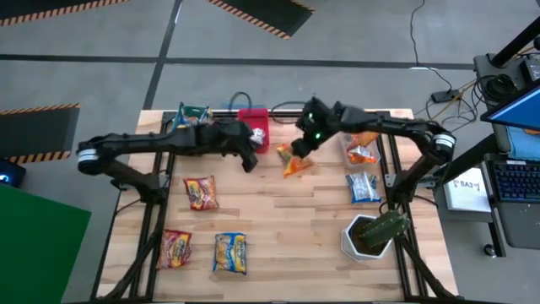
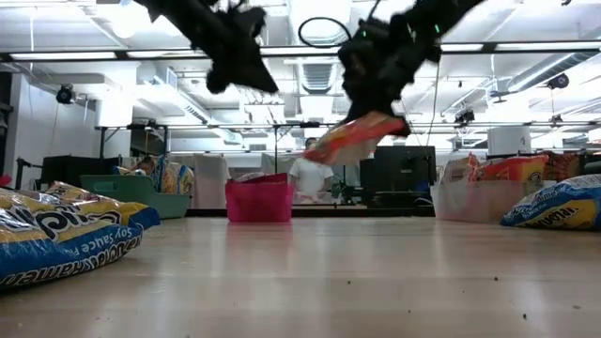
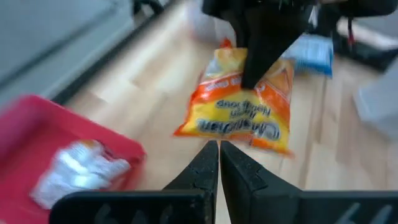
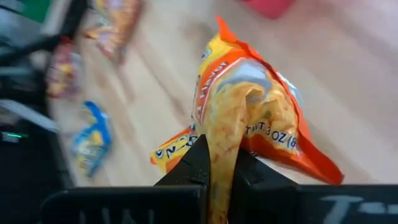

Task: Sort Maruchan noodles
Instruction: Put the orange noodle pack into the transparent bin

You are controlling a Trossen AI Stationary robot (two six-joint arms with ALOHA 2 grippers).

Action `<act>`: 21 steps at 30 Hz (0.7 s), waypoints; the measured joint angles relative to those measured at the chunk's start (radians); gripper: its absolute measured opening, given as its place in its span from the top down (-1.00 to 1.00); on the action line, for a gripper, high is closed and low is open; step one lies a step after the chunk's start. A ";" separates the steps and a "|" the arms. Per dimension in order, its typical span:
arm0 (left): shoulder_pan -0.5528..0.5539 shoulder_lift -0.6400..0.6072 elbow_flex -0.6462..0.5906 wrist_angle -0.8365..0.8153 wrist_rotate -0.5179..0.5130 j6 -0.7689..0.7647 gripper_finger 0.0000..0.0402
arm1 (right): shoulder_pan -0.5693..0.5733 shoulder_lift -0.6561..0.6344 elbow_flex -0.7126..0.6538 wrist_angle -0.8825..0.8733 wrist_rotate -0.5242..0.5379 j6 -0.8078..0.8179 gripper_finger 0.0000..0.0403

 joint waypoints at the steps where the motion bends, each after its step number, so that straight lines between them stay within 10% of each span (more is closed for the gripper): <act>1: 0.000 -0.022 0.000 0.003 -0.025 0.000 1.00 | -0.007 -0.003 0.053 -0.092 0.028 -0.039 0.95; 12: 0.000 -0.160 0.000 0.052 -0.214 0.051 1.00 | -0.159 0.017 0.536 -0.955 0.618 -0.296 0.95; 21: 0.002 -0.151 0.000 0.055 -0.242 0.069 1.00 | -0.355 0.005 0.440 -1.039 0.694 -0.192 0.95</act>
